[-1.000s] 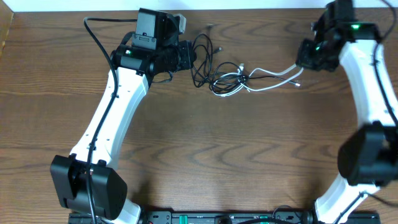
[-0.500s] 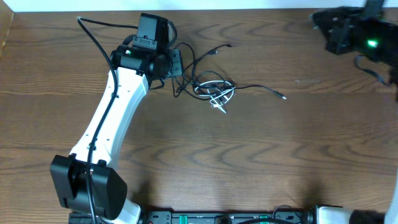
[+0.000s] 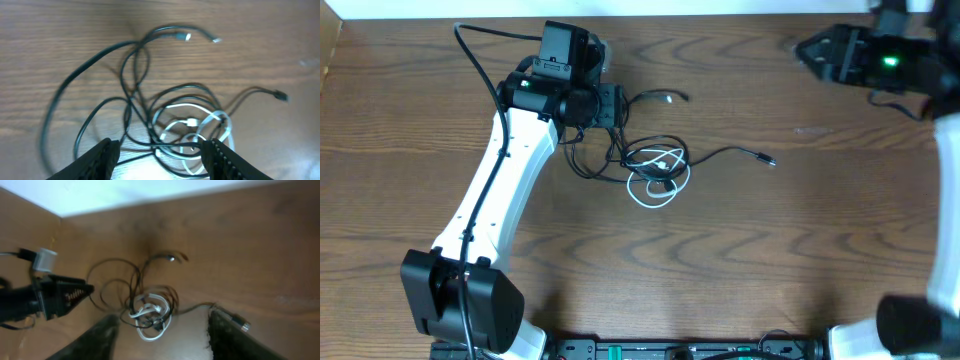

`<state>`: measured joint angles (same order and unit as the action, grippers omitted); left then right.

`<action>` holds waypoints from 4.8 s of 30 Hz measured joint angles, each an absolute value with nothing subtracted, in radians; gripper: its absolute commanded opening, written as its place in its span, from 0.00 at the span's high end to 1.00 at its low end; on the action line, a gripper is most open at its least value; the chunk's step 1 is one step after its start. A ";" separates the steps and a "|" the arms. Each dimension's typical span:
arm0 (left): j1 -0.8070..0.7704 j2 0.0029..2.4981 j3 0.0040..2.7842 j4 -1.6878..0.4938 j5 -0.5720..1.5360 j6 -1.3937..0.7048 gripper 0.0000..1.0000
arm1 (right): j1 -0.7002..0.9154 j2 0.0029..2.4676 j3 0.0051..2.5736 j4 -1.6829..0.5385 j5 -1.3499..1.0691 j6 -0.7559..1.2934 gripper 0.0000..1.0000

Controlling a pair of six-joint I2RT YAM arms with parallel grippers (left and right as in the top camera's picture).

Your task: Untangle cables

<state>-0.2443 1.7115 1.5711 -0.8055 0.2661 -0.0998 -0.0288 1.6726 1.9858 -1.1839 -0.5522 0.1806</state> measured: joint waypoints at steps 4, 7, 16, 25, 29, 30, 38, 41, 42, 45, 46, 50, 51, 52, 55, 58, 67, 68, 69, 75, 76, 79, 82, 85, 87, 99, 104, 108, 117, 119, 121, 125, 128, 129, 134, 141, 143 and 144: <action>-0.244 1.711 1.571 -0.807 0.327 -0.073 0.41 | 0.025 1.793 1.983 -1.197 -0.549 0.163 0.25; -0.250 1.716 1.571 -0.821 0.363 -0.068 0.40 | 0.073 1.873 1.983 -1.197 -0.549 0.148 0.24; -0.229 1.771 1.571 -0.852 0.395 -0.102 0.41 | 0.181 2.132 1.983 -1.189 -0.620 0.085 0.32; -0.116 1.771 1.571 -0.842 0.395 -0.200 0.41 | 0.269 2.252 1.978 -1.185 -0.728 0.143 0.32; -0.102 1.771 1.571 -0.842 0.395 -0.214 0.41 | 0.305 2.252 1.978 -1.193 -0.751 0.184 0.31; -0.102 1.771 1.571 -0.842 0.395 -0.215 0.41 | 0.313 2.253 1.978 -1.198 -0.754 0.186 0.30; -0.102 1.771 1.571 -0.841 0.395 -0.218 0.41 | 0.374 2.264 1.978 -1.179 -0.653 0.018 0.27; -0.102 1.771 1.571 -0.842 0.395 -0.221 0.40 | 0.396 2.265 1.978 -1.183 -0.562 -0.095 0.23; -0.103 1.771 1.571 -0.841 0.395 -0.221 0.40 | 0.401 2.265 1.978 -1.185 -0.540 -0.125 0.21; -0.102 1.771 1.571 -0.841 0.395 -0.222 0.40 | 0.410 2.265 1.978 -1.193 -0.487 -0.221 0.15; -0.102 1.771 1.571 -0.841 0.395 -0.222 0.40 | 0.409 2.265 1.978 -1.193 -0.472 -0.253 0.14; -0.102 1.771 1.571 -0.840 0.395 -0.222 0.40 | 0.408 2.266 1.978 -1.192 -0.439 -0.334 0.12; -0.102 1.771 1.571 -0.840 0.395 -0.223 0.40 | 0.408 2.266 1.978 -1.192 -0.434 -0.350 0.11; -0.103 1.771 1.571 -0.840 0.395 -0.224 0.40 | 0.408 2.266 1.978 -1.192 -0.430 -0.361 0.11; -0.102 1.771 1.571 -0.840 0.395 -0.229 0.40 | 0.408 2.266 1.978 -1.189 -0.424 -0.382 0.11; -0.102 1.771 1.571 -0.839 0.395 -0.229 0.40 | 0.408 2.266 1.972 -1.159 -0.420 -0.396 0.12; -0.102 1.771 1.571 -0.838 0.395 -0.229 0.40 | 0.410 2.266 1.868 -0.984 -0.413 -0.411 0.14; -0.102 1.771 1.571 -0.838 0.395 -0.229 0.40 | 0.410 2.266 1.852 -0.954 -0.413 -0.412 0.14; -0.102 1.771 1.571 -0.838 0.395 -0.229 0.40 | 0.410 2.267 1.837 -0.925 -0.412 -0.413 0.15; -0.103 1.771 1.571 -0.838 0.395 -0.229 0.40 | 0.410 2.268 1.773 -0.803 -0.410 -0.413 0.19; -0.102 1.771 1.571 -0.838 0.395 -0.229 0.40 | 0.410 2.268 1.769 -0.796 -0.410 -0.413 0.19; -0.102 1.771 1.571 -0.838 0.395 -0.230 0.40 | 0.410 2.268 1.767 -0.761 -0.403 -0.413 0.24; -0.102 1.771 1.571 -0.838 0.395 -0.230 0.40 | 0.410 2.268 1.766 -0.717 -0.404 -0.410 0.32; -0.102 1.771 1.571 -0.838 0.395 -0.230 0.40 | 0.413 2.268 1.766 -0.682 -0.423 -0.404 0.34; -0.102 1.771 1.571 -0.838 0.395 -0.230 0.40 | 0.418 2.268 1.766 -0.666 -0.460 -0.403 0.35; -0.103 1.771 1.571 -0.828 0.395 -0.232 0.40 | 0.508 2.268 1.733 -0.535 -0.574 -0.333 0.49; -0.102 1.771 1.571 -0.828 0.395 -0.232 0.40 | 0.522 2.268 1.711 -0.459 -0.507 -0.213 0.99; -0.103 1.771 1.571 -0.827 0.395 -0.232 0.40 | 0.501 2.268 1.711 -0.422 -0.470 -0.092 0.99; -0.103 1.771 1.571 -0.827 0.395 -0.232 0.40 | 0.348 2.176 1.712 -0.496 -0.529 0.057 0.99; -0.103 1.771 1.571 -0.827 0.395 -0.232 0.40 | 0.303 2.093 1.712 -0.517 -0.549 0.069 0.99; -0.102 1.771 1.571 -0.827 0.395 -0.232 0.40 | 0.257 1.997 1.713 -0.535 -0.564 0.076 0.99; -0.103 1.771 1.571 -0.827 0.395 -0.232 0.40 | 0.142 1.786 1.734 -0.583 -0.590 0.105 0.99; -0.102 1.771 1.571 -0.826 0.395 -0.232 0.40 | 0.072 1.697 1.751 -0.631 -0.598 0.138 0.99; -0.102 1.771 1.571 -0.826 0.395 -0.232 0.40 | 0.056 1.679 1.753 -0.646 -0.599 0.151 0.99; -0.102 1.771 1.571 -0.826 0.394 -0.232 0.40 | 0.048 1.701 1.749 -0.738 -0.606 0.236 0.83; -0.103 1.771 1.571 -0.826 0.394 -0.232 0.40 | 0.139 1.876 1.716 -0.773 -0.644 0.311 0.58; -0.102 1.771 1.571 -0.826 0.394 -0.232 0.40 | 0.171 1.924 1.713 -0.774 -0.661 0.303 0.56; -0.102 1.771 1.571 -0.826 0.394 -0.232 0.40 | 0.189 1.948 1.712 -0.774 -0.669 0.295 0.55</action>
<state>-0.1024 1.7714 1.5711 -0.8261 0.3943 -0.2321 0.1886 1.9480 1.7119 -0.7738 -0.6685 0.2947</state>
